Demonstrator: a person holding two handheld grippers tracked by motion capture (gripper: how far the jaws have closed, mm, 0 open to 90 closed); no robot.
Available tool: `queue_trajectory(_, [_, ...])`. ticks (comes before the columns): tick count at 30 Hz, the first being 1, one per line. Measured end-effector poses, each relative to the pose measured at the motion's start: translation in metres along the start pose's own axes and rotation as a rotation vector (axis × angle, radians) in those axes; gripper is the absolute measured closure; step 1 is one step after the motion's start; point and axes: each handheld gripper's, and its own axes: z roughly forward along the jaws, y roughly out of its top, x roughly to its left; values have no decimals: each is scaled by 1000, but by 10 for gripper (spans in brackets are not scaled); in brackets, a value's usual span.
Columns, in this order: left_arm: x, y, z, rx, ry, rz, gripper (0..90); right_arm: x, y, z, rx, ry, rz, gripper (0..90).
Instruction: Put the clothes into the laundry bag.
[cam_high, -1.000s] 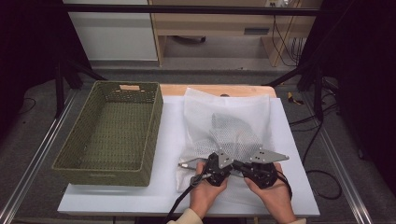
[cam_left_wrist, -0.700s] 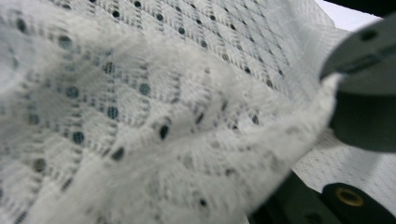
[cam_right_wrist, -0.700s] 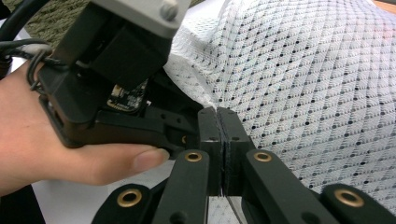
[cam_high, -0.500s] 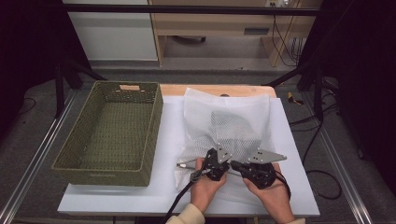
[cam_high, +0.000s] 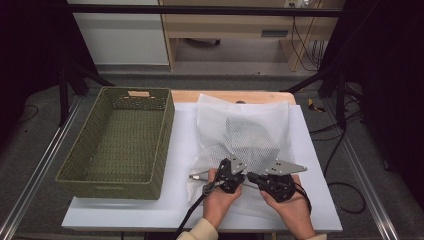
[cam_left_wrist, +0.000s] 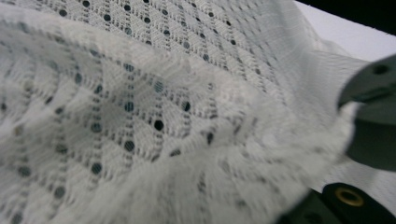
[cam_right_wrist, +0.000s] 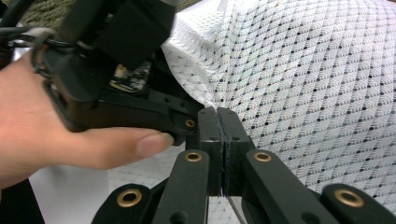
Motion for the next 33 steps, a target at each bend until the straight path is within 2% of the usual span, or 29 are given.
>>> queue_trajectory(2, [-1, -1, -4, 0, -17, -11, 900, 1, 0, 0, 0, 0, 2, 896])
queue_trajectory(13, [-3, -9, -27, -7, -36, -8, 900, 1, 0, -3, -5, 1, 4, 896])
queue_trajectory(18, [-3, -14, -41, -26, -48, -15, 900, 2, 0, -3, -8, 3, 3, 896])
queue_trajectory(25, [-6, -26, -69, -40, -63, -6, 900, 4, 1, -5, -5, 6, -12, 896])
queue_trajectory(33, [-3, -39, -106, -54, -47, 9, 900, 8, 1, -5, 2, 8, -19, 896])
